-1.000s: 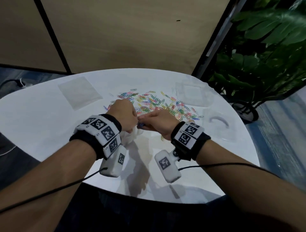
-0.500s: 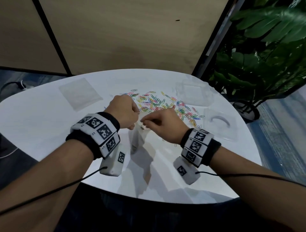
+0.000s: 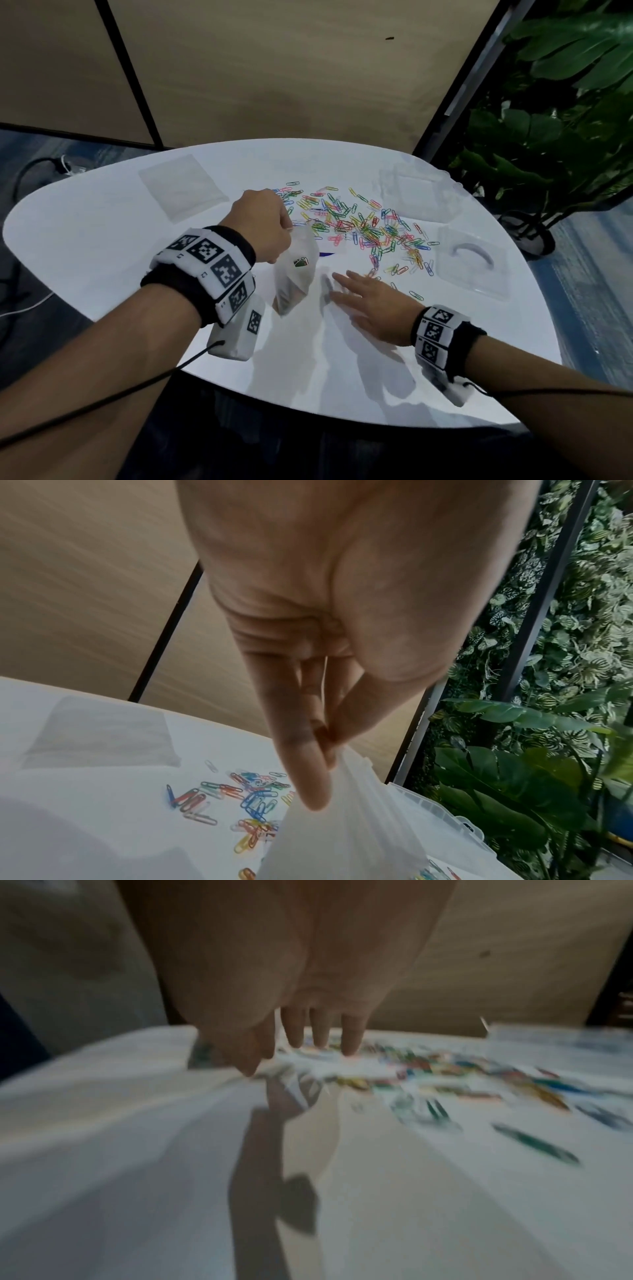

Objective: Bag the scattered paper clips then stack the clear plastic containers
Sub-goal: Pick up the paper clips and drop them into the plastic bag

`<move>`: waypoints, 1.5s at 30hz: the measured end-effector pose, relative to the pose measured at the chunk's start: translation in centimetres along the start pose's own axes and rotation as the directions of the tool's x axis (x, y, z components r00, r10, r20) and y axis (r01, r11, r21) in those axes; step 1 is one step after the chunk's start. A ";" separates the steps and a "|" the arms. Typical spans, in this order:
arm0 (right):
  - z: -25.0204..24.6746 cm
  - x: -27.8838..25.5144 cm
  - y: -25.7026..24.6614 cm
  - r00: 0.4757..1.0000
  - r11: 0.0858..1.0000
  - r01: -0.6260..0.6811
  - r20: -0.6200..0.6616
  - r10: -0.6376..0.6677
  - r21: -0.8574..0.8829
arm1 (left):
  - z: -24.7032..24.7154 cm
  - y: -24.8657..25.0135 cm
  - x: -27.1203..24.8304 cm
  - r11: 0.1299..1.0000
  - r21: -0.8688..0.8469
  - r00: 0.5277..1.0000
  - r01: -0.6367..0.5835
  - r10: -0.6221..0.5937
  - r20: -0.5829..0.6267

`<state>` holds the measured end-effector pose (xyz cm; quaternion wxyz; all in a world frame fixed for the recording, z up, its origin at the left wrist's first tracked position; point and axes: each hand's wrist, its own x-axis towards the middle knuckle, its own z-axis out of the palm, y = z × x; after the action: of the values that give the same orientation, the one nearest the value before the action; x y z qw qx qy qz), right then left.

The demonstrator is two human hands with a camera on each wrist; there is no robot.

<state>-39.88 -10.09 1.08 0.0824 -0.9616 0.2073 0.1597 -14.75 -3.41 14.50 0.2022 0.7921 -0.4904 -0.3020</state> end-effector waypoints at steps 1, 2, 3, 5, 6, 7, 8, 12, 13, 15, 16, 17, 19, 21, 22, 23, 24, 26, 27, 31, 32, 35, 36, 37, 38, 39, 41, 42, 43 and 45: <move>1.1 0.1 0.7 0.999 0.998 -0.013 0.030 0.015 -0.054 | 0.0 0.0 0.0 1.000 0.007 1.000 0.002 -0.002 0.006; 2.0 0.2 1.5 1.000 0.995 -0.014 0.020 0.016 -0.095 | -0.1 0.0 0.0 1.000 0.015 1.000 0.003 -0.003 0.011; 2.6 0.3 2.2 1.000 0.992 -0.017 -0.006 0.016 -0.128 | -0.2 -0.1 0.1 1.000 0.020 1.000 0.004 -0.005 0.015; 3.0 0.5 3.9 0.996 0.985 -0.082 -0.053 0.074 -0.153 | -0.4 -0.1 0.2 1.000 0.016 1.000 0.012 -0.012 0.016; 2.9 0.7 4.8 0.989 0.978 -0.139 -0.075 0.129 -0.155 | -0.4 -0.2 0.3 1.000 0.016 1.000 0.015 -0.015 0.015; 2.7 0.9 5.6 0.978 0.967 -0.199 -0.090 0.186 -0.162 | -0.4 -0.2 0.3 1.000 0.017 1.000 0.015 -0.016 0.015; 2.4 1.2 6.3 0.965 0.952 -0.256 -0.101 0.242 -0.168 | -0.4 -0.2 0.4 1.000 0.018 1.000 0.015 -0.016 0.018; 1.1 2.5 8.7 0.894 0.887 -0.447 -0.093 0.438 -0.116 | -0.4 -0.1 0.4 0.999 0.037 0.999 0.018 -0.019 0.037; 0.9 3.0 9.0 0.892 0.887 -0.452 -0.079 0.445 -0.098 | -0.5 -0.1 0.4 0.999 0.041 0.999 0.018 -0.020 0.040; 0.7 4.1 9.3 0.911 0.908 -0.412 -0.046 0.409 -0.075 | -0.5 -0.1 0.4 0.999 0.049 0.999 0.016 -0.018 0.038; 0.5 4.7 9.3 0.924 0.922 -0.382 -0.046 0.380 -0.067 | -0.5 -0.1 0.5 0.998 0.055 0.999 0.013 -0.015 0.036; 0.2 5.1 9.2 0.935 0.934 -0.354 -0.063 0.350 -0.059 | -0.4 -0.1 0.5 0.998 0.060 0.999 0.011 -0.013 0.035; -0.6 5.9 8.5 0.942 0.950 -0.309 -0.149 0.299 -0.046 | -0.2 0.1 0.6 0.998 0.070 0.999 0.007 -0.010 0.040; -1.1 6.1 7.8 0.937 0.954 -0.296 -0.209 0.281 -0.043 | 0.0 0.4 0.6 0.997 0.081 0.999 0.005 -0.009 0.050; -1.2 6.3 7.6 0.925 0.945 -0.325 -0.216 0.312 -0.026 | 0.1 0.4 0.6 0.996 0.084 0.999 0.006 -0.011 0.053; -1.2 6.2 7.5 0.903 0.929 -0.371 -0.228 0.364 0.015 | 0.1 0.5 0.6 0.996 0.086 0.998 0.004 -0.009 0.056; -1.3 6.1 7.7 0.871 0.903 -0.421 -0.238 0.429 0.086 | 0.2 0.5 0.6 0.996 0.091 0.998 -0.001 -0.005 0.059; -1.8 5.5 8.2 0.772 0.807 -0.505 -0.257 0.581 0.305 | 0.2 0.6 0.7 0.994 0.106 0.997 -0.014 0.007 0.070; -2.2 5.2 8.4 0.718 0.744 -0.531 -0.251 0.649 0.405 | 0.2 0.6 0.8 0.994 0.111 0.997 -0.019 0.010 0.077; -4.4 4.1 8.5 0.567 0.443 -0.487 -0.113 0.816 0.753 | 0.2 0.9 0.8 0.994 0.112 0.995 -0.020 0.009 0.096; -5.4 3.8 8.0 0.549 0.305 -0.390 -0.047 0.835 0.869 | 0.2 1.0 0.8 0.993 0.113 0.995 -0.023 0.011 0.098; -8.9 3.1 5.1 0.613 -0.113 0.021 0.076 0.787 0.993 | 0.5 1.6 0.8 0.995 0.099 0.992 -0.028 0.016 0.124; -10.1 2.6 3.6 0.654 -0.198 0.097 0.087 0.751 0.975 | 0.6 1.9 0.7 0.997 0.071 0.991 -0.020 0.011 0.136; -11.2 2.2 2.1 0.697 -0.261 0.142 0.091 0.712 0.955 | 0.7 2.2 0.5 0.999 0.038 0.990 -0.013 0.007 0.144; -11.8 1.9 0.7 0.731 -0.303 0.158 0.095 0.676 0.940 | 0.9 2.6 0.3 1.000 0.011 0.989 -0.011 0.009 0.147; -12.2 1.6 -0.6 0.758 -0.331 0.155 0.102 0.644 0.931 | 1.1 2.9 0.1 1.000 -0.011 0.990 -0.011 0.012 0.144; -11.8 1.3 -2.4 0.783 -0.332 0.110 0.123 0.609 0.937 | 1.7 3.5 -0.3 0.999 -0.029 0.991 -0.018 0.021 0.133; -11.5 1.2 -3.2 0.783 -0.302 0.076 0.131 0.608 0.950 | 2.0 3.7 -0.5 0.999 -0.033 0.991 -0.025 0.029 0.133; -11.0 1.2 -3.8 0.780 -0.265 0.039 0.137 0.611 0.963 | 2.4 3.8 -0.7 0.999 -0.039 0.991 -0.034 0.039 0.132; -10.1 1.3 -4.4 0.758 -0.170 -0.044 0.144 0.637 0.984 | 3.0 4.0 -0.9 0.997 -0.058 0.990 -0.047 0.054 0.130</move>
<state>-34.11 -8.86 10.47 0.6473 -0.5030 0.5256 -0.2274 -19.73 -4.45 15.02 0.1986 0.7521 -0.5140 -0.3615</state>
